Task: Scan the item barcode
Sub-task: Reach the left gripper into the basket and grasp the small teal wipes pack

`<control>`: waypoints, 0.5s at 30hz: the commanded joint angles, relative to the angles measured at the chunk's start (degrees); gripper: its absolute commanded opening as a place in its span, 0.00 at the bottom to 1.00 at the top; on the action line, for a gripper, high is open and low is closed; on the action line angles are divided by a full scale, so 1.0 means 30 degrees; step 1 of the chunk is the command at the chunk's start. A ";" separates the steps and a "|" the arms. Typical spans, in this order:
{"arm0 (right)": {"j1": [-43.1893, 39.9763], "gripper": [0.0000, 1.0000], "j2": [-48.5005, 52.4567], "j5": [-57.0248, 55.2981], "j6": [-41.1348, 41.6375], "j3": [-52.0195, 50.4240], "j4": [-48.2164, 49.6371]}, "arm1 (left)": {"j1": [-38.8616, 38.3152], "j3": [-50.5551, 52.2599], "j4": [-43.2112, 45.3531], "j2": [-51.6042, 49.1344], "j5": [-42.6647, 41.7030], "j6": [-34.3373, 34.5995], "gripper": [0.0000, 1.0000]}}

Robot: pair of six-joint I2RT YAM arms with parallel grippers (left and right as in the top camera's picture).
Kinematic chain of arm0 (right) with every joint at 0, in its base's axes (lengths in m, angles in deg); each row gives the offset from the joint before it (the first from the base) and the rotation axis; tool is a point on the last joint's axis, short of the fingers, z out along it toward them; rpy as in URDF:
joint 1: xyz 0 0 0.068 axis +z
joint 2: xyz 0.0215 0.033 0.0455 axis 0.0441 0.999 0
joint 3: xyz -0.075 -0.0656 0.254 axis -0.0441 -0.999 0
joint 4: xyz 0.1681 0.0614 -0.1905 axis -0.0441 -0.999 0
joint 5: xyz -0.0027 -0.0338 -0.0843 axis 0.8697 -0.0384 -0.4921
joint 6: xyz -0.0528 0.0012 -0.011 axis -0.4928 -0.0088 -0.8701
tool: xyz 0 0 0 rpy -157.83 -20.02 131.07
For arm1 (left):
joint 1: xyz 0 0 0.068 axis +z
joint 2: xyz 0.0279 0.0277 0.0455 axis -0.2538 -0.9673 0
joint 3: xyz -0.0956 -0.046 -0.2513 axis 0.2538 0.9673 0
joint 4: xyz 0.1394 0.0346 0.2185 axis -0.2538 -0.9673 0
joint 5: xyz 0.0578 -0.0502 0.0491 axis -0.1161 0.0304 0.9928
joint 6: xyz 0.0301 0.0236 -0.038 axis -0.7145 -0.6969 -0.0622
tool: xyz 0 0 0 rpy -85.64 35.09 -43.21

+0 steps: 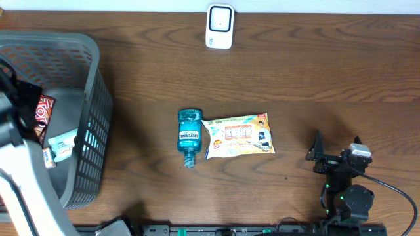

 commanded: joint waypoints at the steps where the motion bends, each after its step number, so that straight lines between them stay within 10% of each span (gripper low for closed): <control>1: 0.0022 0.99 -0.0080 -0.0087 -0.0255 -0.0066 -0.0015 | 0.0510 -0.0007 -0.1756 -0.2965 -0.3228 0.2331 0.98; 15: 0.0022 0.99 -0.0080 -0.0087 -0.0248 -0.0066 -0.0015 | 0.0503 0.0153 -0.2951 -1.1927 -0.3242 0.6827 0.98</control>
